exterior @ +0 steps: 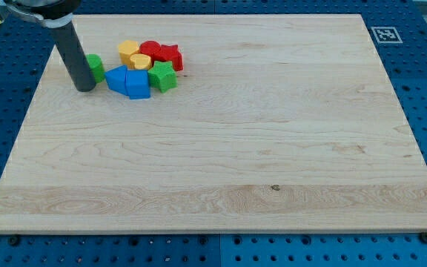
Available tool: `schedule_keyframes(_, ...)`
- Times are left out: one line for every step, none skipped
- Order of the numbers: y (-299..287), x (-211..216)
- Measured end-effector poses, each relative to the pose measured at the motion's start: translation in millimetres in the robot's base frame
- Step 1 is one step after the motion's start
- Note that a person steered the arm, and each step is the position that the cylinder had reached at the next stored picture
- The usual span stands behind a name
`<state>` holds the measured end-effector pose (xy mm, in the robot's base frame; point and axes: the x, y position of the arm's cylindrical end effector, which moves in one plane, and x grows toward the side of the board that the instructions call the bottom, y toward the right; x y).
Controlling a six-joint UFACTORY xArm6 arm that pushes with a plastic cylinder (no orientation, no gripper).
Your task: Slide the green circle to the group of blocks
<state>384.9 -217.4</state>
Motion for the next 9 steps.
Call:
schedule_keyframes(-10, -6)
schedule_keyframes(-32, -20)
schedule_keyframes(-36, -30)
schedule_keyframes(-29, -35)
schedule_keyframes(1, -35)
schedule_keyframes(14, -36)
schedule_keyframes(15, -37)
schedule_keyframes(15, -37)
schedule_keyframes(8, -39)
